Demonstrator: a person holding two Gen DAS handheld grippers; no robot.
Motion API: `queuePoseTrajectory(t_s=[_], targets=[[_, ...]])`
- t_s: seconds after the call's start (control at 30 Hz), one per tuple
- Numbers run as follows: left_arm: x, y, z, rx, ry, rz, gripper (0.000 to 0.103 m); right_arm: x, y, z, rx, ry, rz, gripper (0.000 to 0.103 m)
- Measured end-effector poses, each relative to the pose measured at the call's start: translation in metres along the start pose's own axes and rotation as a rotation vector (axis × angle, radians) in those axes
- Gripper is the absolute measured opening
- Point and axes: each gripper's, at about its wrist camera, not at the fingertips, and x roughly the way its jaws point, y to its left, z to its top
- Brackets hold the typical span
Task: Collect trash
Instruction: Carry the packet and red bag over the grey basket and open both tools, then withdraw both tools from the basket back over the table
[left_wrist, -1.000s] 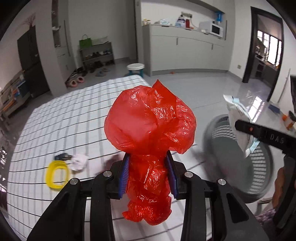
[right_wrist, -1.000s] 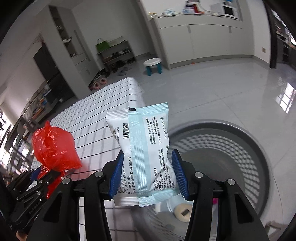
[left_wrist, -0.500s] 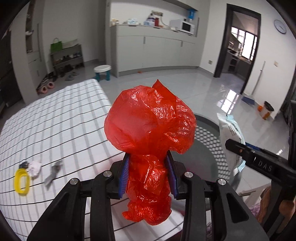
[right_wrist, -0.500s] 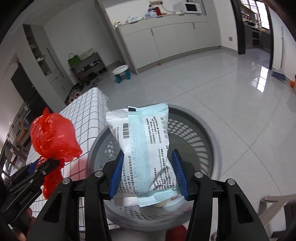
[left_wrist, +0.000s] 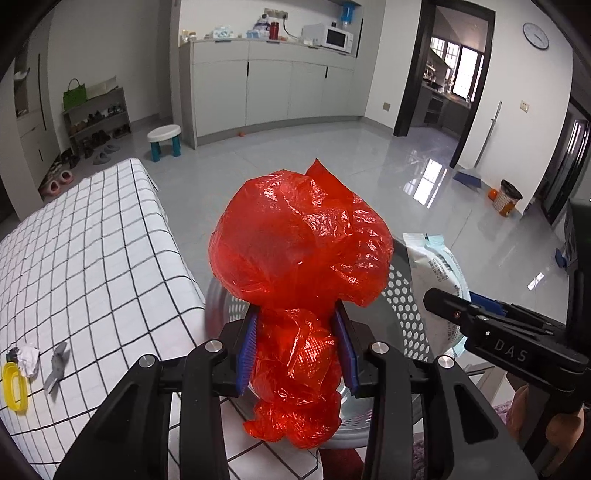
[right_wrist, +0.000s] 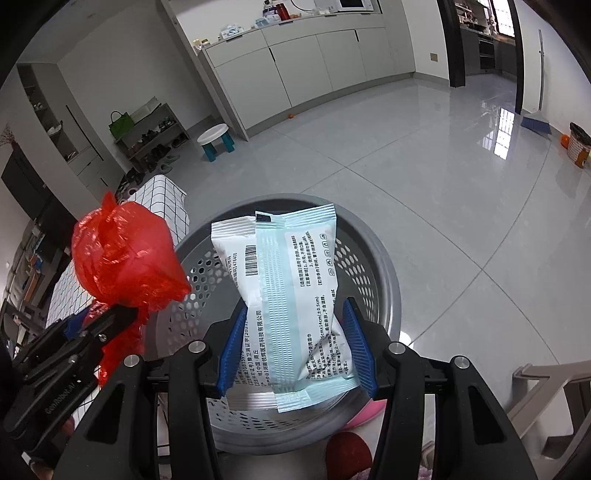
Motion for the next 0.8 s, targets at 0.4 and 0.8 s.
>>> queuePoseTrajectory(t_s=[0.4,0.8], targets=[[0.002,0.01,-0.003,-0.022,0.007,0.037,0.063,0.001,0.004,0.005,0.004,-0.01,-0.004,0.058],[-0.006,0.02,-0.011,-0.051,0.005,0.07,0.067,0.0,0.007,0.007,-0.009,-0.007,-0.001,0.058]])
